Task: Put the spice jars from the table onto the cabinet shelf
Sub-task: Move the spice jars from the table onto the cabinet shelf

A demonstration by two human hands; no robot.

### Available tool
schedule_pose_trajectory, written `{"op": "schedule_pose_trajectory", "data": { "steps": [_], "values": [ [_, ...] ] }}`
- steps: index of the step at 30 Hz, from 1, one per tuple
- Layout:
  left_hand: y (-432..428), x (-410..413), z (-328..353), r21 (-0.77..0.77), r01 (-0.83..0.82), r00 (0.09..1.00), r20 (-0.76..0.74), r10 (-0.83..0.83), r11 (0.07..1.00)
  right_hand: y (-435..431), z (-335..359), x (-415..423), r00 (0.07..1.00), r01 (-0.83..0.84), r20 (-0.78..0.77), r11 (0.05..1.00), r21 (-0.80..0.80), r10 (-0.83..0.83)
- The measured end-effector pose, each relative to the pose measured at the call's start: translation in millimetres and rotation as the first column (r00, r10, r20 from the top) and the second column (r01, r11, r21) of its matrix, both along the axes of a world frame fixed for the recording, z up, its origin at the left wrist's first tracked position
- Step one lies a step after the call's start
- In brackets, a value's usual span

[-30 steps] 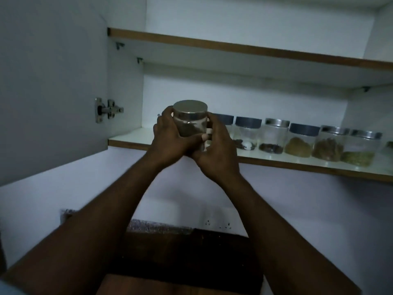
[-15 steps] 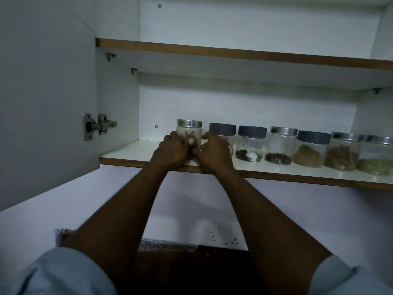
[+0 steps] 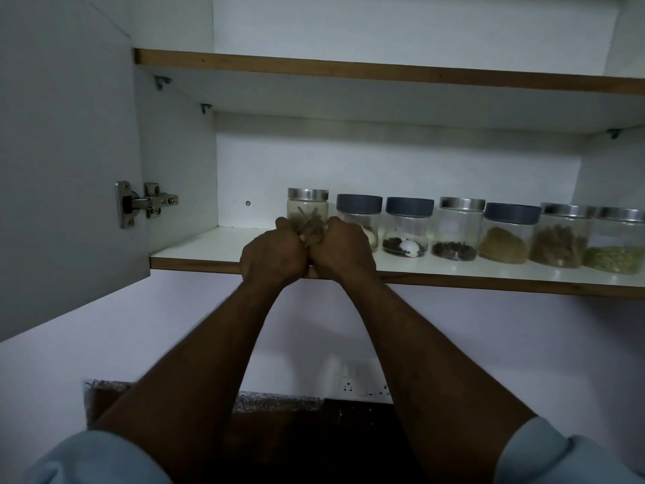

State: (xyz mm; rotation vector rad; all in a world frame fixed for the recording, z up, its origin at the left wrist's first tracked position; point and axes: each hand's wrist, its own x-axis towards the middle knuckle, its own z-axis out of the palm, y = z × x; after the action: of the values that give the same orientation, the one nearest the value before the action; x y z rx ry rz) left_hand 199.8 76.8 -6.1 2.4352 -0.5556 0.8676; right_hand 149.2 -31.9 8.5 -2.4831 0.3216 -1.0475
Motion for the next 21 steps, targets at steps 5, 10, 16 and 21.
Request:
{"op": "schedule_pose_trajectory", "data": {
  "steps": [5,10,16,21],
  "values": [
    [3,3,-3,0.045,0.032,0.999,0.017,-0.033,0.998,0,-2,1,1.0,-0.009,-0.028,1.0,0.027,0.009],
    [-2,1,-9,-0.019,0.007,0.999,0.052,-0.006,1.0,-1,-7,2,0.998,0.044,0.04,0.999,0.011,-0.044],
    [1,-4,-1,-0.218,0.158,0.987,0.004,-0.161,0.963,-2,-6,-6,0.982,-0.021,0.188,0.997,-0.068,0.034],
    [25,-43,-9,-0.305,0.387,0.922,0.145,-0.359,0.87,6,-3,-38,0.961,-0.186,0.168,0.964,-0.189,0.219]
  ]
}}
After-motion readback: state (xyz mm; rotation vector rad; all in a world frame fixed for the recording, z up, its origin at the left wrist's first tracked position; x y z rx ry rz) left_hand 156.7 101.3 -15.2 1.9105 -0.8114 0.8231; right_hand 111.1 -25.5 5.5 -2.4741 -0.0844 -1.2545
